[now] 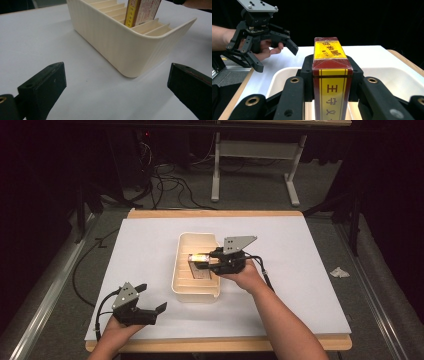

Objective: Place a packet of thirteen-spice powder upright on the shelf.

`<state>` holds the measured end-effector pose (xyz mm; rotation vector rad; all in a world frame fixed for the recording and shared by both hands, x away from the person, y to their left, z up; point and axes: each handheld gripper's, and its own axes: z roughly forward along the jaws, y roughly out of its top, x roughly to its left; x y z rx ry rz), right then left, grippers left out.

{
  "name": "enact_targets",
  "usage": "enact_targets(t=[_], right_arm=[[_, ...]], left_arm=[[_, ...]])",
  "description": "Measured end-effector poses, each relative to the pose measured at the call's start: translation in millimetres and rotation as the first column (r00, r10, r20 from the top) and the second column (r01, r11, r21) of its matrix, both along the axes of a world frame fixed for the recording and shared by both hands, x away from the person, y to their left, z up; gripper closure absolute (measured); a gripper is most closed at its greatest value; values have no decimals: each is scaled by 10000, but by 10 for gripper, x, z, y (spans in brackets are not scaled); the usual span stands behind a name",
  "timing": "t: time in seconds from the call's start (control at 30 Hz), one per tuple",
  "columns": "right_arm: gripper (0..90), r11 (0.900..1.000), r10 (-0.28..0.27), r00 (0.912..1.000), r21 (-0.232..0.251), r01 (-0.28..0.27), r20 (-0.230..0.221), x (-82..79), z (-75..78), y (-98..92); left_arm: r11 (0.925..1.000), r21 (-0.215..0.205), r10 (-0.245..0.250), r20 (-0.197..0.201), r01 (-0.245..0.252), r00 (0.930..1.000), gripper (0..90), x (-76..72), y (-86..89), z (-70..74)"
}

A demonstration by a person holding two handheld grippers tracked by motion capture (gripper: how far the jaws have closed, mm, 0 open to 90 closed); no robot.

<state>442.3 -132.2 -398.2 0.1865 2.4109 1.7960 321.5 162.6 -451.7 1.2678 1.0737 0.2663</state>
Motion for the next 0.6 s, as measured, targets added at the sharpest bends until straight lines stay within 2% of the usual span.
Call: enact_targets(t=[0.23, 0.6], right_arm=[[677, 10000, -22, 10000, -33, 22, -60, 4, -23, 28], [663, 9993, -21, 9999, -368, 16, -134, -12, -90, 91]], left_arm=[[10000, 4, 5, 5, -5, 10000, 26, -5, 11, 0], [10000, -16, -25, 2, 25, 10000, 26, -7, 3, 3]])
